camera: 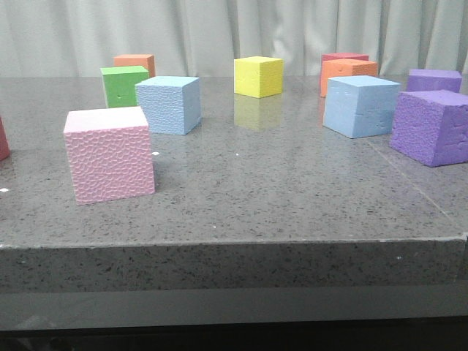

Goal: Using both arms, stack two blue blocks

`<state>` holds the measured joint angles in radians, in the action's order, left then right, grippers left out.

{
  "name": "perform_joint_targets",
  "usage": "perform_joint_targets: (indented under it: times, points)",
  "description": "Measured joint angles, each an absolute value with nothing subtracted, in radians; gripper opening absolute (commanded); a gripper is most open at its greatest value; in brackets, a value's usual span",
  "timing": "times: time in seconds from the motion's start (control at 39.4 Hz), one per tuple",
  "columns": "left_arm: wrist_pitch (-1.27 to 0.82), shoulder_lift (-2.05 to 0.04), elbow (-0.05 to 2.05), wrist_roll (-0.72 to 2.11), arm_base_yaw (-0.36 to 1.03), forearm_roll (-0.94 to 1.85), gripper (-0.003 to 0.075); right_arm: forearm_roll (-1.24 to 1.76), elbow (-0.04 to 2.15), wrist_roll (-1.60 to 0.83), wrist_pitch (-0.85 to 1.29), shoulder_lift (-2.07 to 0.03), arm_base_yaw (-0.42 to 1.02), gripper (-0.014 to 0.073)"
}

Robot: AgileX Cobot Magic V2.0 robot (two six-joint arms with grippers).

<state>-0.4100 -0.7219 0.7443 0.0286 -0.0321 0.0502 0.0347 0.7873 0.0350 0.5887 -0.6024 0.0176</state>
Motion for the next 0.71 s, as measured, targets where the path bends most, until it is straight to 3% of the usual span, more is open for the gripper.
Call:
perform_joint_targets:
  times: [0.71]
  points:
    - [-0.382, -0.76, 0.746, 0.029, -0.032, 0.05, -0.002, 0.04, 0.789, 0.035, 0.591, -0.613, 0.018, -0.0064]
